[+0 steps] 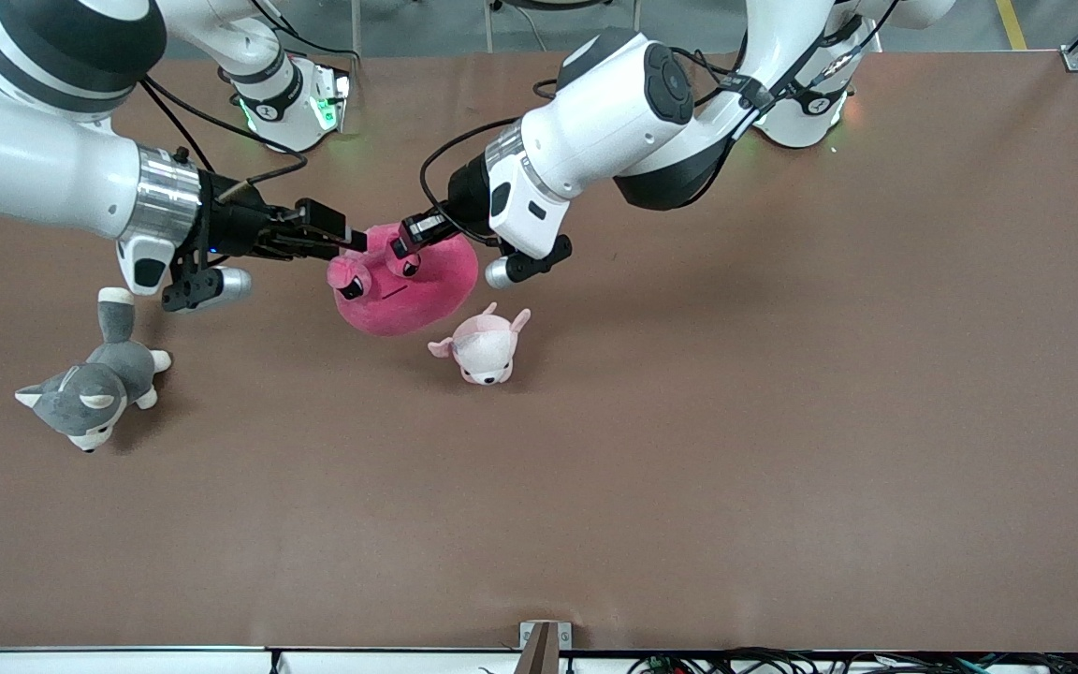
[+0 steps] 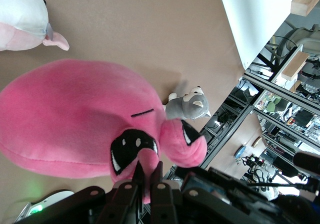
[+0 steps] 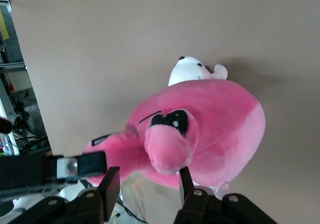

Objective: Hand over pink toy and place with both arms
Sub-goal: 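Carry the pink plush toward the right gripper, which grasps it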

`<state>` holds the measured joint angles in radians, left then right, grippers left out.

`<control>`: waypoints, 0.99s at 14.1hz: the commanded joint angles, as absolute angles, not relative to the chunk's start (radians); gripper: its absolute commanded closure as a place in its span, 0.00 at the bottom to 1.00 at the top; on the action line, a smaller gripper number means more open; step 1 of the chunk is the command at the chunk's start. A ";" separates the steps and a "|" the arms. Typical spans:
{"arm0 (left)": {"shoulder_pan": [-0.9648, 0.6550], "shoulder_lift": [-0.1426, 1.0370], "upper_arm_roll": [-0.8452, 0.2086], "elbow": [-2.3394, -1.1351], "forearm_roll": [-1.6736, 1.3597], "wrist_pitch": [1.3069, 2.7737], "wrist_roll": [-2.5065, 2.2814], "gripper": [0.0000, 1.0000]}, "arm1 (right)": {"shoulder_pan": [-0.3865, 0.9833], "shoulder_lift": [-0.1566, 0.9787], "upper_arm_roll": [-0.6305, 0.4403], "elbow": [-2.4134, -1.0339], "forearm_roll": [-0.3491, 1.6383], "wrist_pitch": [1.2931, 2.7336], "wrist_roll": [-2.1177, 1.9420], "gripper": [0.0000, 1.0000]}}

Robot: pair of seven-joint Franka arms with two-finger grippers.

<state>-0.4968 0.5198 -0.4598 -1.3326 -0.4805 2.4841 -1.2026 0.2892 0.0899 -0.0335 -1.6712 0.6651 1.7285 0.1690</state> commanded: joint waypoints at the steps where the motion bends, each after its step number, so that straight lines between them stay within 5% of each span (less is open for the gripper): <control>1: -0.512 0.528 -0.460 -1.310 -0.497 2.490 -1.210 0.99 | 0.321 0.095 -0.044 -1.664 0.595 1.749 0.169 0.44; 14: -0.529 0.526 -0.459 -1.313 -0.491 2.488 -1.210 0.99 | 0.351 0.098 -0.044 -1.663 0.476 1.805 0.167 0.44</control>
